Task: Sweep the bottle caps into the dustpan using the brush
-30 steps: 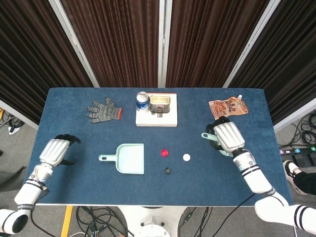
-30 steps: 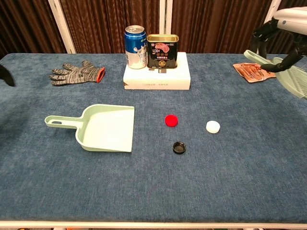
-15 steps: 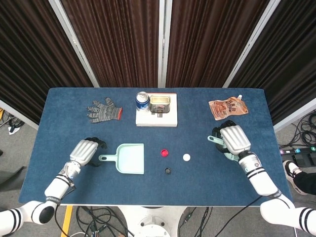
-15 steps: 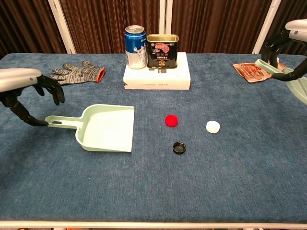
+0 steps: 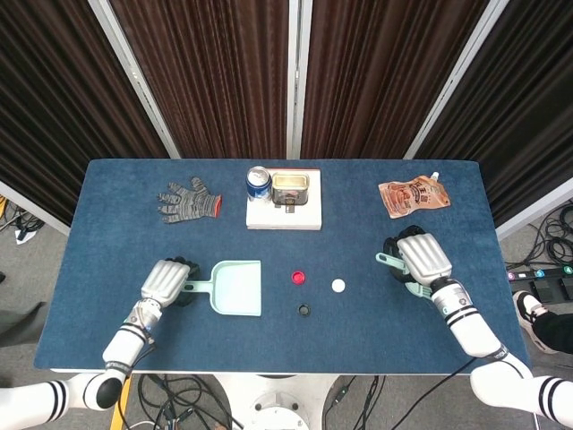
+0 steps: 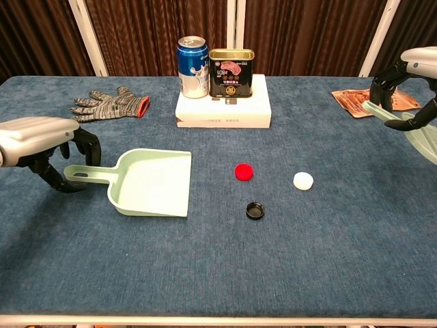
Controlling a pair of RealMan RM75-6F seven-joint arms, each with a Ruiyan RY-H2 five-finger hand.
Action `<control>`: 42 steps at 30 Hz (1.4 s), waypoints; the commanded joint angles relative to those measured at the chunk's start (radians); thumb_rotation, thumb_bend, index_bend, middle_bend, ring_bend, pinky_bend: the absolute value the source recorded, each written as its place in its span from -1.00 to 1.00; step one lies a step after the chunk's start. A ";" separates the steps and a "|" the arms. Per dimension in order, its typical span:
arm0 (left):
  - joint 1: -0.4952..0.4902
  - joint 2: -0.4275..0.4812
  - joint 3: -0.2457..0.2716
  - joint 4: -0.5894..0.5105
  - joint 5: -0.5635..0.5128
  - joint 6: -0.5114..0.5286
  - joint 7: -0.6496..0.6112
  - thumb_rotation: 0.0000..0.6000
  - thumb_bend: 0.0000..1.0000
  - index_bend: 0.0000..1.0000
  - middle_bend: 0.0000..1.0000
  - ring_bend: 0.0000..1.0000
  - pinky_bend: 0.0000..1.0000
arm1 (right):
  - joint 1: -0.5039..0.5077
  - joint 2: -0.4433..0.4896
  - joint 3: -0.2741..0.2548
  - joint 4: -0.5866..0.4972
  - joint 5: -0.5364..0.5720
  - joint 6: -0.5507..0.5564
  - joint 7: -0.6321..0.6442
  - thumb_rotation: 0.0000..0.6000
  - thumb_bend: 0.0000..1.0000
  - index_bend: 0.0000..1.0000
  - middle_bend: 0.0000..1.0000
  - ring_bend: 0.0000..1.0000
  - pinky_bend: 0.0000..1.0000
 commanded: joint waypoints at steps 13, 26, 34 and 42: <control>-0.016 -0.010 0.011 0.018 -0.003 0.002 -0.014 1.00 -0.37 -0.02 -0.04 -0.31 -0.20 | 0.004 -0.015 -0.013 0.013 -0.003 -0.014 0.009 1.00 -0.13 0.23 0.24 -0.44 -0.61; -0.063 0.027 0.000 0.003 -0.015 -0.043 -0.010 1.00 -0.33 0.04 0.02 -0.28 -0.20 | 0.071 -0.139 -0.020 0.118 -0.147 -0.066 0.137 1.00 -0.07 0.24 0.24 -0.42 -0.61; -0.108 0.037 -0.011 -0.011 -0.077 -0.088 0.024 1.00 -0.33 0.04 0.02 -0.28 -0.20 | 0.123 -0.293 -0.027 0.254 -0.278 -0.027 0.241 1.00 0.07 0.27 0.24 -0.42 -0.62; -0.170 0.054 -0.017 -0.032 -0.161 -0.138 0.065 1.00 -0.33 0.04 0.02 -0.28 -0.20 | 0.169 -0.415 -0.033 0.376 -0.365 0.023 0.389 1.00 0.15 0.29 0.25 -0.42 -0.62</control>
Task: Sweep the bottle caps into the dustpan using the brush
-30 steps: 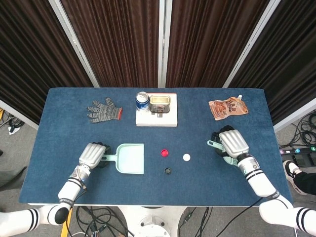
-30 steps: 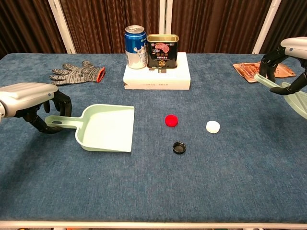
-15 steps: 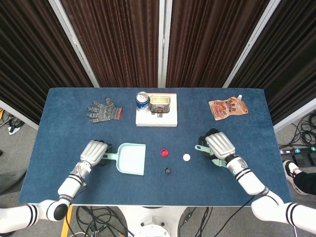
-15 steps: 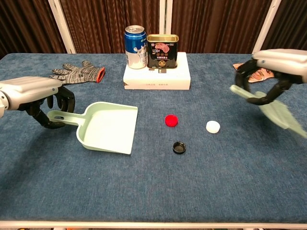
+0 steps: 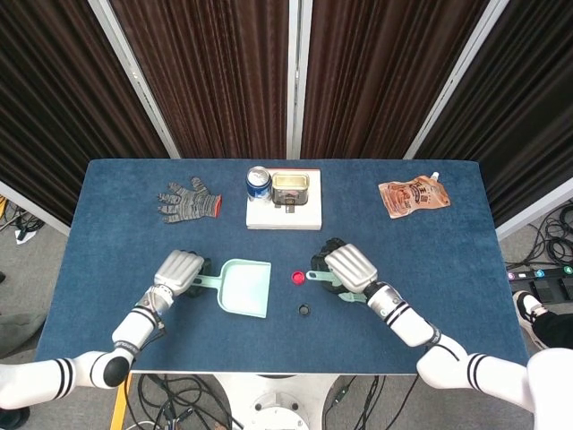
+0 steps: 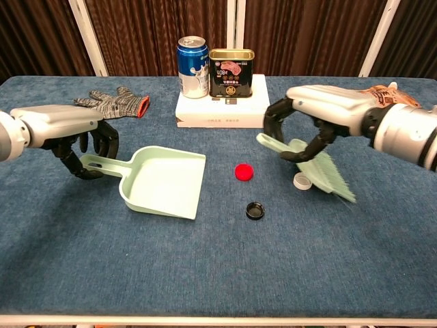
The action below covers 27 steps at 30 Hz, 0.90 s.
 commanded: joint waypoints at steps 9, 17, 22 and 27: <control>-0.057 -0.007 0.013 -0.008 -0.067 -0.011 0.037 1.00 -0.33 0.04 0.02 -0.28 -0.20 | 0.070 -0.126 -0.013 0.111 -0.076 0.037 0.147 1.00 0.18 0.29 0.25 -0.42 -0.63; -0.088 -0.024 0.018 -0.012 -0.085 -0.008 0.042 1.00 -0.33 0.04 0.02 -0.28 -0.20 | 0.094 -0.177 -0.015 0.138 -0.091 0.059 0.202 1.00 0.21 0.29 0.25 -0.42 -0.63; -0.108 -0.039 0.015 -0.012 -0.095 -0.005 0.041 1.00 -0.33 0.04 0.02 -0.28 -0.20 | 0.098 -0.197 -0.015 0.145 -0.092 0.079 0.232 1.00 0.23 0.29 0.25 -0.42 -0.63; -0.127 -0.056 0.013 -0.011 -0.105 -0.003 0.041 1.00 -0.33 0.04 0.02 -0.28 -0.20 | 0.088 -0.220 -0.018 0.159 -0.092 0.116 0.266 1.00 0.24 0.29 0.26 -0.42 -0.63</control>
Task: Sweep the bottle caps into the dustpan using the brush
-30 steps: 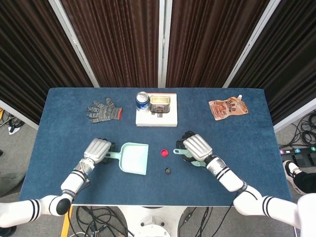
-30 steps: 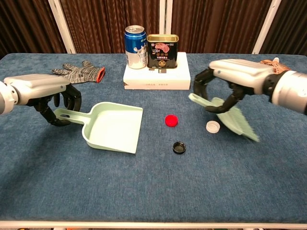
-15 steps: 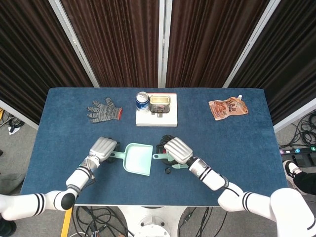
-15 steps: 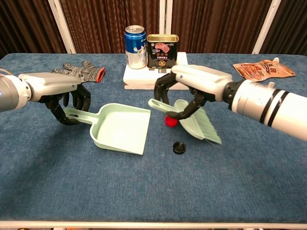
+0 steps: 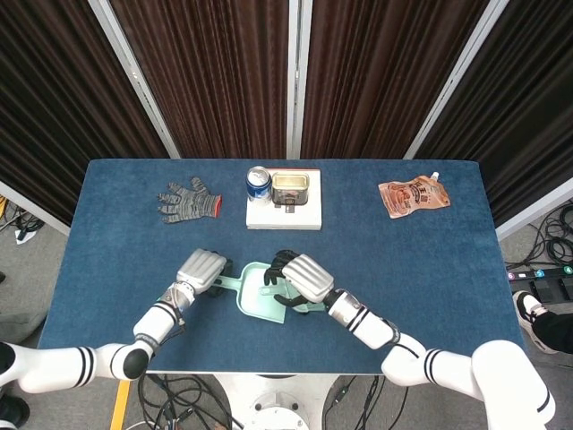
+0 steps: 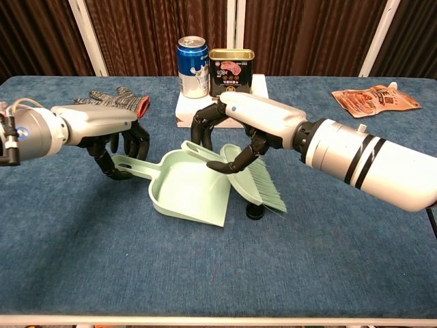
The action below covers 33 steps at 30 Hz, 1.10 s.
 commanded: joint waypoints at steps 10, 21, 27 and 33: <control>-0.038 -0.035 0.007 0.008 -0.046 0.016 0.027 1.00 -0.33 0.04 0.02 -0.28 -0.20 | -0.005 -0.071 0.018 0.040 0.011 0.063 0.098 1.00 0.24 0.30 0.26 -0.42 -0.64; -0.073 -0.046 0.007 -0.001 -0.083 0.030 0.048 1.00 -0.34 0.04 0.02 -0.28 -0.20 | -0.020 -0.042 0.026 0.027 0.004 0.129 0.145 1.00 0.25 0.30 0.26 -0.42 -0.65; -0.080 -0.035 0.009 -0.007 -0.100 0.033 0.045 1.00 -0.34 0.04 0.02 -0.27 -0.20 | -0.065 0.049 -0.027 -0.070 -0.006 0.141 0.135 1.00 0.25 0.30 0.26 -0.42 -0.65; -0.094 -0.043 0.011 -0.003 -0.116 0.031 0.048 1.00 -0.34 0.04 0.02 -0.28 -0.20 | -0.079 0.037 -0.034 -0.075 0.009 0.127 0.116 1.00 0.25 0.31 0.26 -0.42 -0.65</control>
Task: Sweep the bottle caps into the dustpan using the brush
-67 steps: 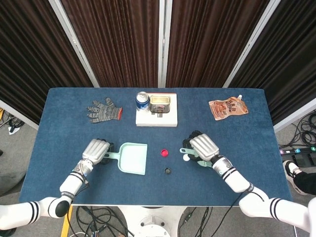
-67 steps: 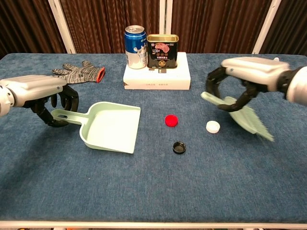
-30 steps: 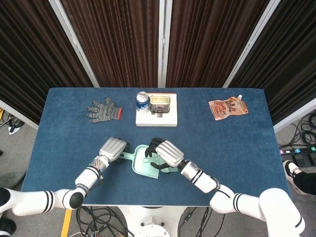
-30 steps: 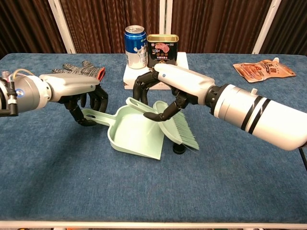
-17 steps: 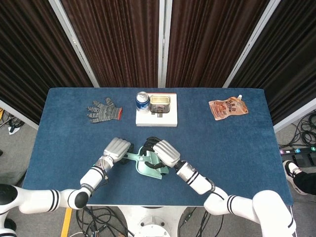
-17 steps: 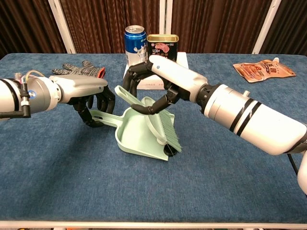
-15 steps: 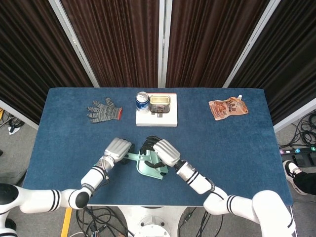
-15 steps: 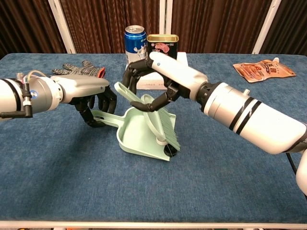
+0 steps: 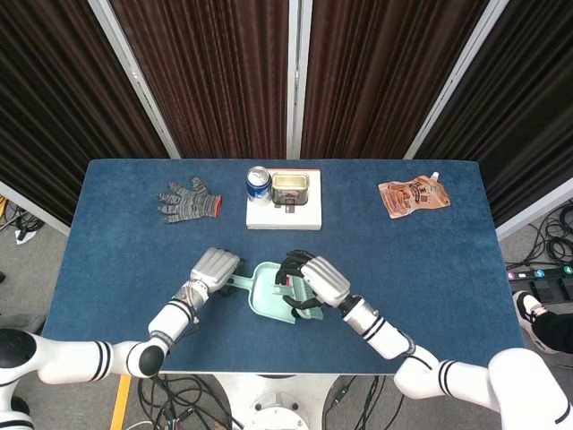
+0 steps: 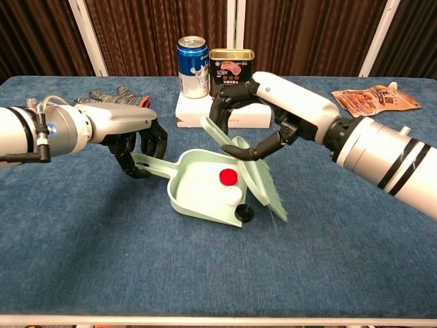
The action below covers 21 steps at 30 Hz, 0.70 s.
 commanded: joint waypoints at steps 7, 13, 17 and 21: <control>-0.011 -0.015 0.009 0.001 -0.017 0.019 0.012 1.00 -0.34 0.04 0.02 -0.27 -0.20 | 0.019 -0.121 0.028 0.106 0.011 -0.008 0.027 1.00 0.26 0.31 0.26 -0.42 -0.65; -0.016 -0.022 0.010 0.002 -0.022 0.024 0.013 1.00 -0.34 0.04 0.02 -0.28 -0.20 | 0.041 -0.197 0.064 0.185 0.015 0.011 0.051 1.00 0.26 0.31 0.26 -0.42 -0.65; -0.019 -0.020 0.007 -0.002 -0.025 0.026 0.009 1.00 -0.34 0.04 0.02 -0.28 -0.20 | 0.054 -0.238 0.090 0.222 0.020 0.029 0.071 1.00 0.26 0.31 0.26 -0.42 -0.65; -0.020 -0.019 0.008 -0.005 -0.026 0.028 0.005 1.00 -0.34 0.04 0.02 -0.27 -0.20 | 0.062 -0.274 0.113 0.244 0.030 0.048 0.107 1.00 0.26 0.31 0.26 -0.41 -0.65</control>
